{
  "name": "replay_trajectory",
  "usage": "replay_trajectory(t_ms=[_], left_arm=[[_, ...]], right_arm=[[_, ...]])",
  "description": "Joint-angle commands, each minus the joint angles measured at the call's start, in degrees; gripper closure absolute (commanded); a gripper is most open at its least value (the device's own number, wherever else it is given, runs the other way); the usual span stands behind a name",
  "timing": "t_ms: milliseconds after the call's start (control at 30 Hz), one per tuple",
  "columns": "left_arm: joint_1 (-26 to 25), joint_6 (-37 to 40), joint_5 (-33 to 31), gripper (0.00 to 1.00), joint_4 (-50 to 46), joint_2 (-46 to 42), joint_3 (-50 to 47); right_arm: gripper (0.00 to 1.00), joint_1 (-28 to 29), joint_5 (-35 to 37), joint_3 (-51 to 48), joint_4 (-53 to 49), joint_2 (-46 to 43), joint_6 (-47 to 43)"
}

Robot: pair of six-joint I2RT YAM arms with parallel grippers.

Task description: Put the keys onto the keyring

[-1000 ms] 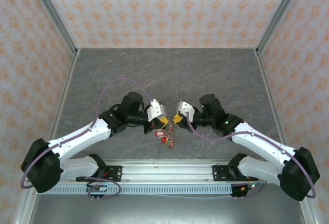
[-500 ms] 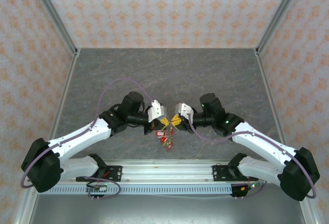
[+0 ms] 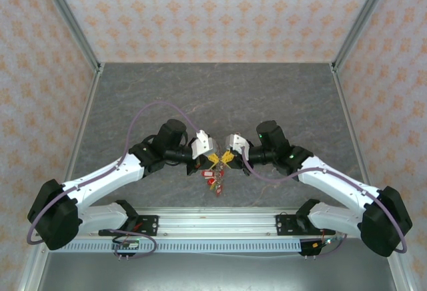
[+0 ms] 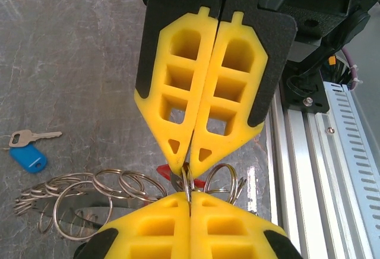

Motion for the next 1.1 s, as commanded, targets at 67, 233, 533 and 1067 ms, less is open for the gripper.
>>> replay_trajectory(t_ms=[67,233,533,1067], left_arm=[[-0.5,0.6,-0.2,0.97,1.3,-0.3,2.1],[-1.3,3.5,-3.0,0.91,-3.5,0.7,3.7],[-2.2,5.6,-4.5,0.91,-7.3,3.1,5.8],[-2.3,2.3,-4.8,1.00,1.9,-0.1,2.1]], right_arm=[[1.00,0.0,-1.6,2.7,2.8,-0.1,0.3],[1.00,0.0,-0.8,4.3,0.0,-0.3,-0.2],[1.00,0.0,-0.9,6.6,-3.7,-0.5,-1.6],[0.90,0.1,6.4,1.9,-2.2,-1.7,-0.9]])
